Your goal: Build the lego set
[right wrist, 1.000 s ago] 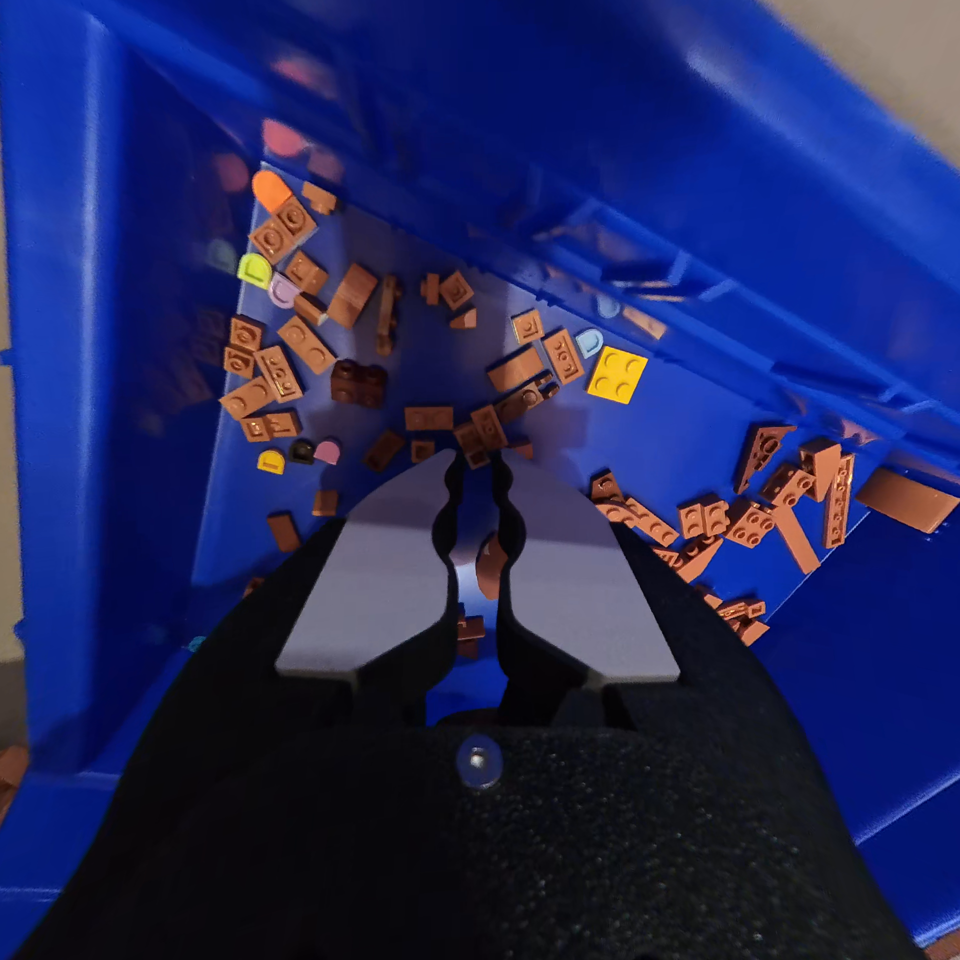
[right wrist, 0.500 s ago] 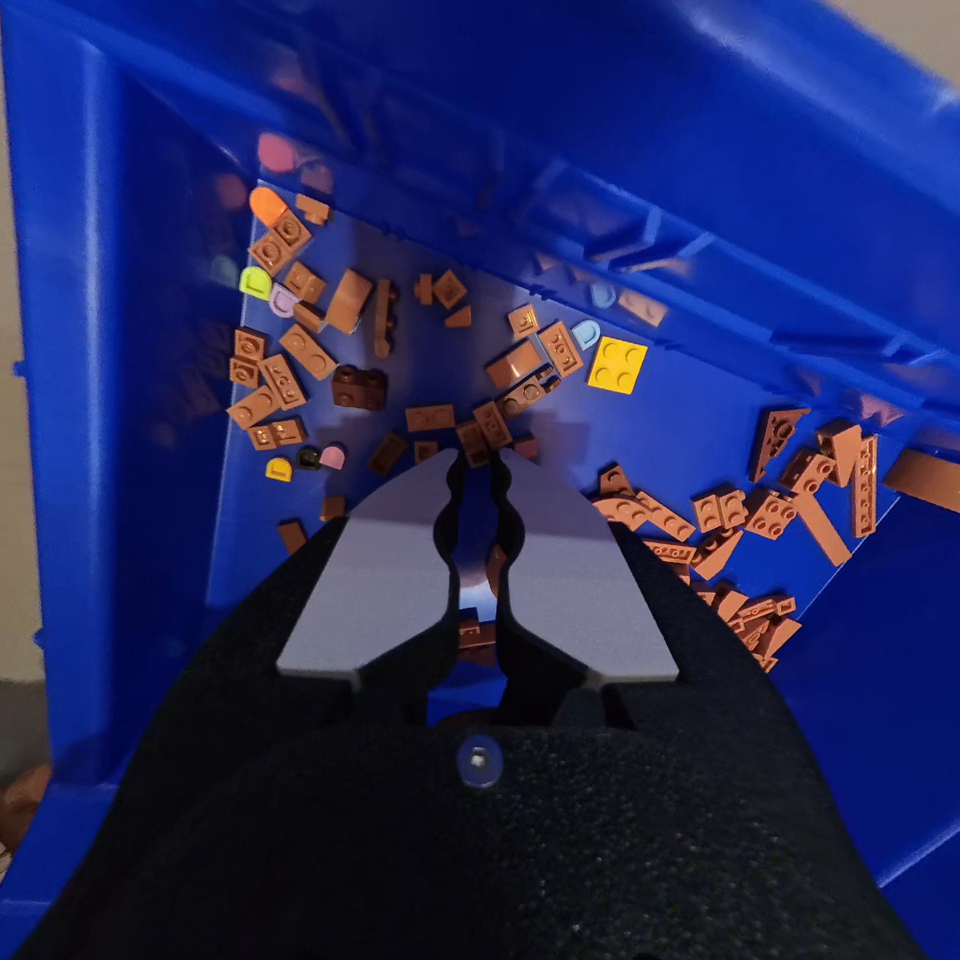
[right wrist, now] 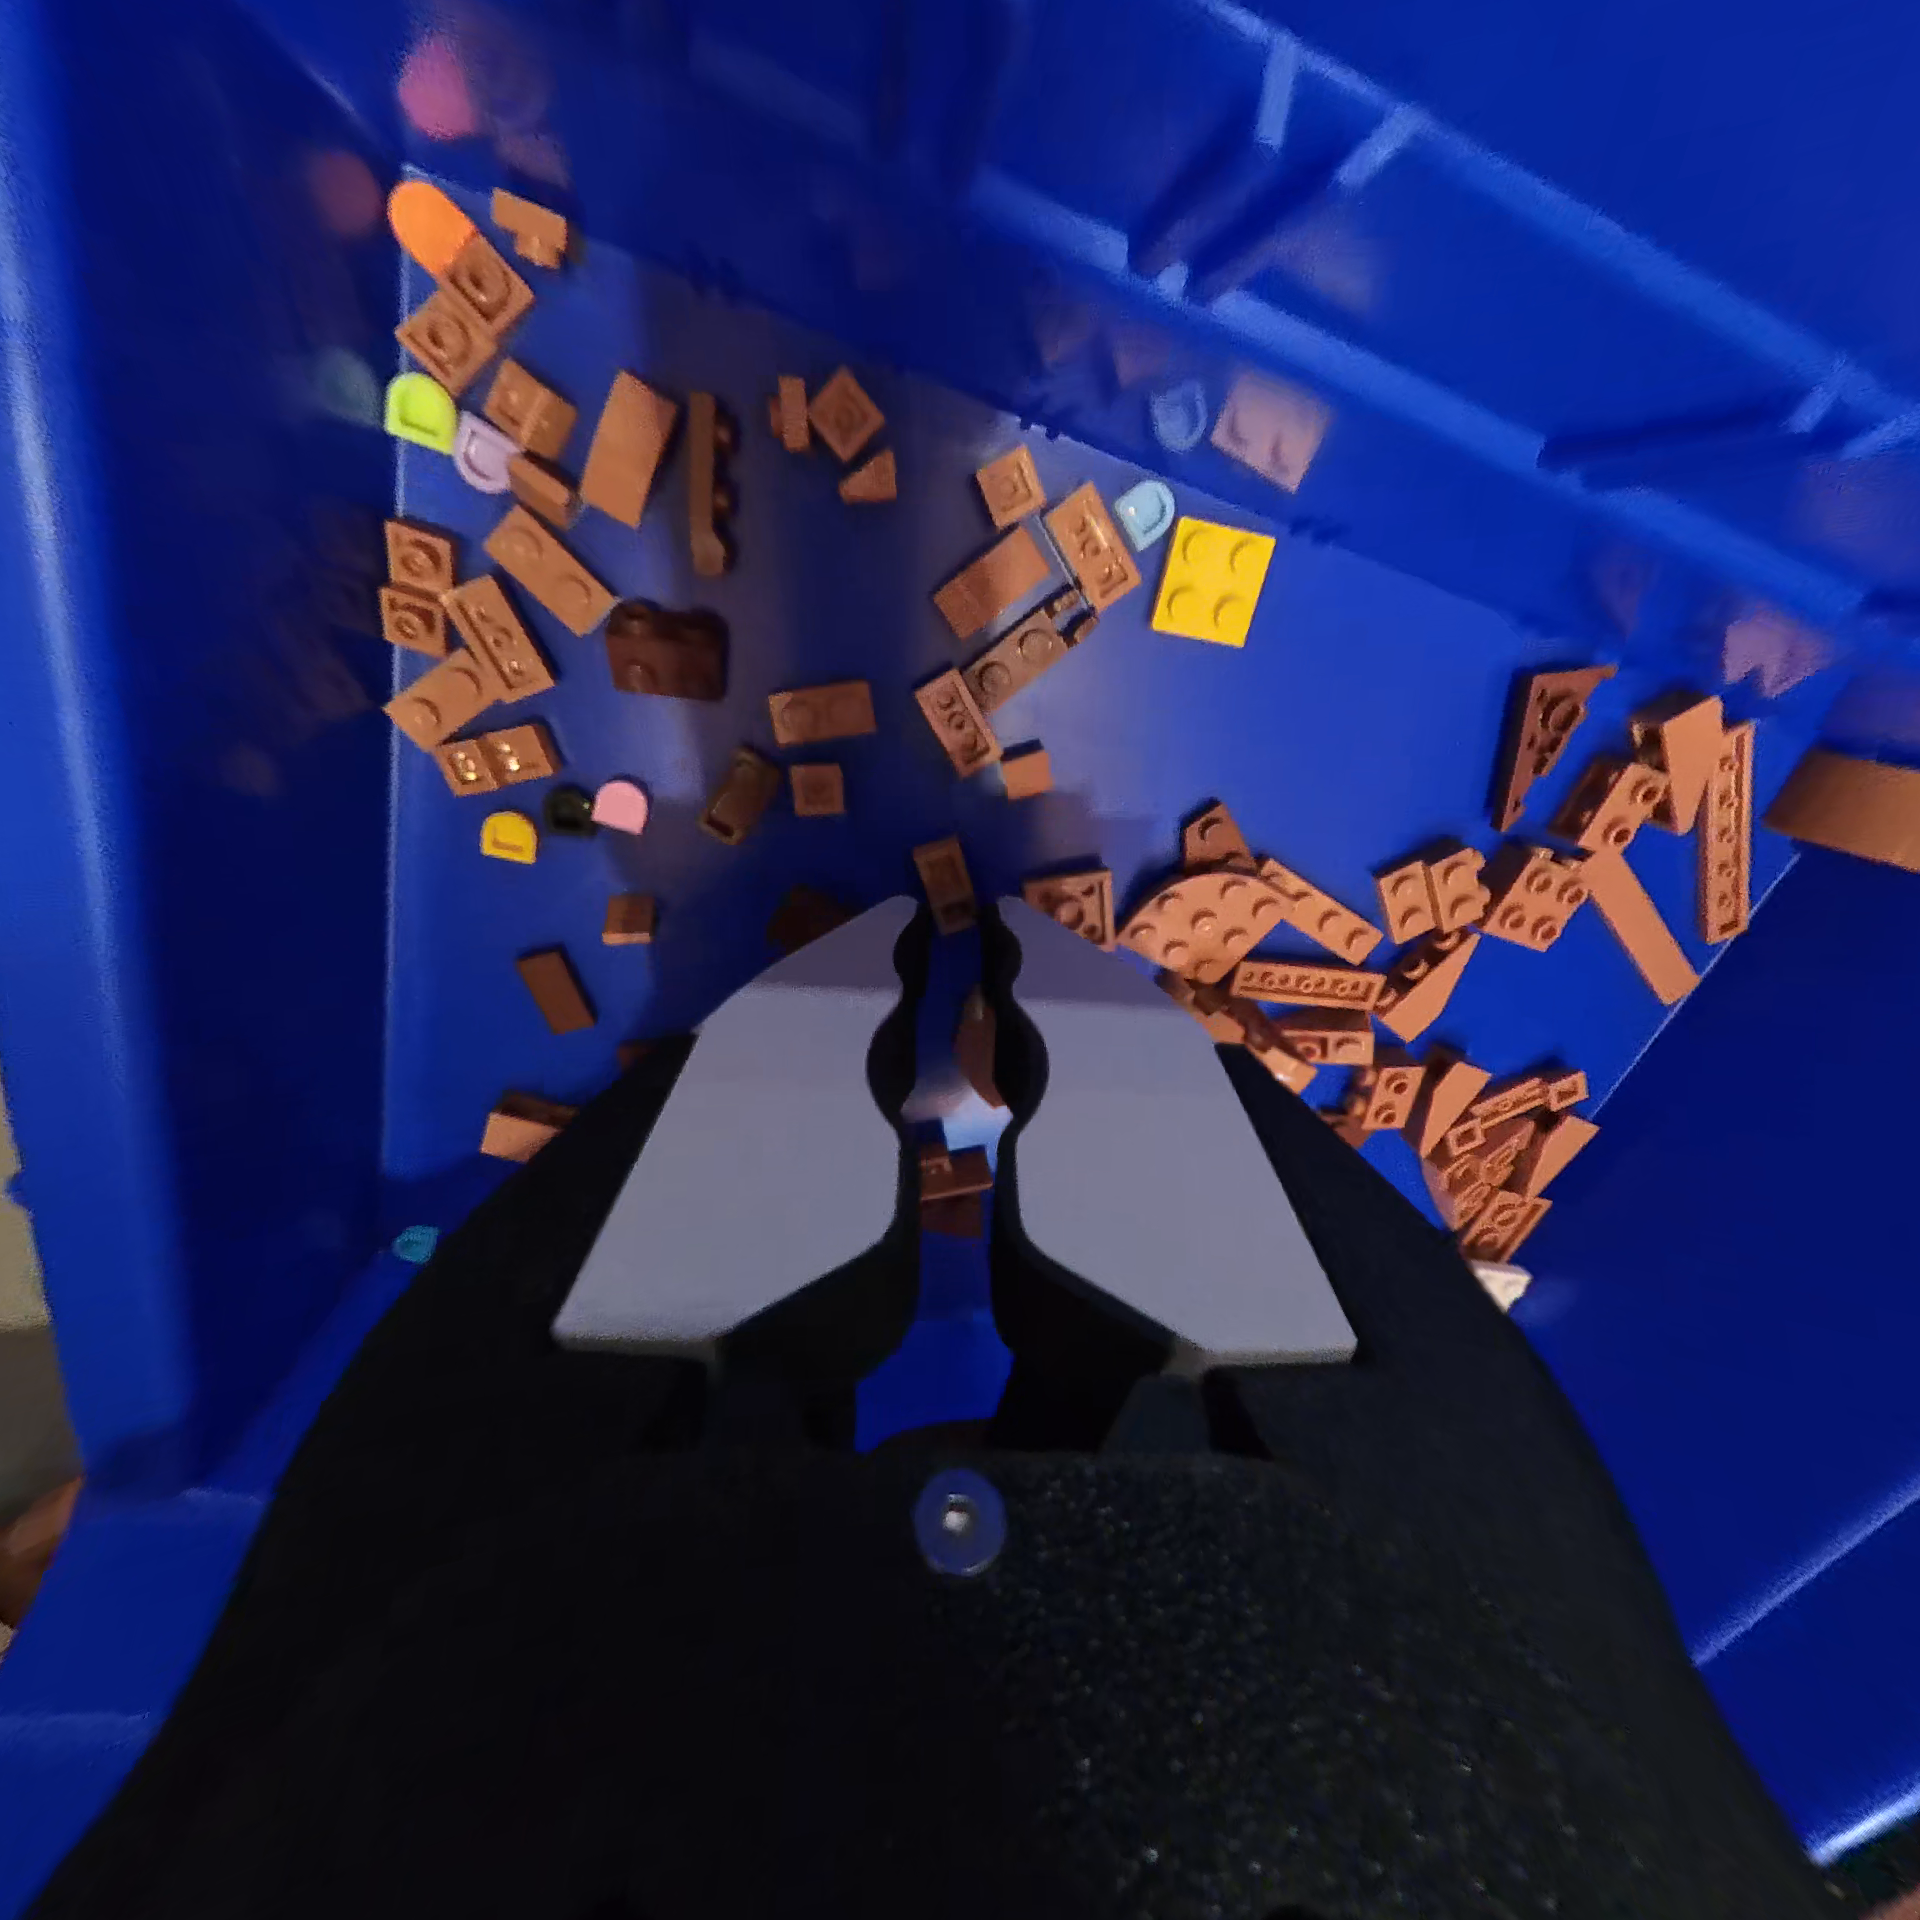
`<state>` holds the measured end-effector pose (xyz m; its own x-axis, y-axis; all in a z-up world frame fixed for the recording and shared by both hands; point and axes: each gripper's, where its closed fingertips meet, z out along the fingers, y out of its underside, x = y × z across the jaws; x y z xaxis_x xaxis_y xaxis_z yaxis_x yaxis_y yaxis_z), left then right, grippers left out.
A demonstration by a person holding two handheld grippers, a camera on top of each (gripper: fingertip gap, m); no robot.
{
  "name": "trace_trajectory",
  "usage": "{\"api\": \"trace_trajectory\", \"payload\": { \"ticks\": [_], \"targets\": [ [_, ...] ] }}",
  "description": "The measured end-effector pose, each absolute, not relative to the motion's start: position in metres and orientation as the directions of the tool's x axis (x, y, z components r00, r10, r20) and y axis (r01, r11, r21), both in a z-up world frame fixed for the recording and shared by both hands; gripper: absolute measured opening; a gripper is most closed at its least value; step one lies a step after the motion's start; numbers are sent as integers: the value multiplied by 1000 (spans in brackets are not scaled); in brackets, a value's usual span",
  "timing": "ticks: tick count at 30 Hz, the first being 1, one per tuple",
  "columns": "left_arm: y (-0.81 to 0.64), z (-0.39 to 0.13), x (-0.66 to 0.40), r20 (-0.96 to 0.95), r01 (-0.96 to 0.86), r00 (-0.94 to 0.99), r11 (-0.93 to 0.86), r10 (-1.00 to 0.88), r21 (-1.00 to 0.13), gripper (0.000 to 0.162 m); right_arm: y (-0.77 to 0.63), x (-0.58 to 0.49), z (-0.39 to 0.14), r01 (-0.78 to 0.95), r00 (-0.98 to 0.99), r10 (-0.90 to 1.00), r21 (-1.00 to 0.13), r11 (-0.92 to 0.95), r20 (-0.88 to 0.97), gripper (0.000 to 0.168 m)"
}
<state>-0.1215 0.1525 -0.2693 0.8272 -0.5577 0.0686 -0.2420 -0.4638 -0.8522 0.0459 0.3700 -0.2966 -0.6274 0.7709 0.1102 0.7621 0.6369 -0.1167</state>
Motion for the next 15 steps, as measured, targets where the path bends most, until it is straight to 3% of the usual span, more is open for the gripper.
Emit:
{"api": "trace_trajectory", "payload": {
  "ticks": [3,6,11,15],
  "targets": [
    [153,-269,-123,82,-226,832,-470,-549,-853,79,366,49,-291,766,-621,781,-160,623,68,9],
    [154,-268,-124,85,-220,834,-471,-545,-854,79,352,44,-278,788,-584,811,-270,553,-43,9],
    [153,-269,-123,79,-228,833,-470,-547,-853,79,325,29,-241,887,-368,789,-439,141,-491,9],
    [153,-270,-123,77,-233,831,-471,-550,-851,79,330,25,-235,897,-312,763,-440,39,-567,9]
  ]
}}
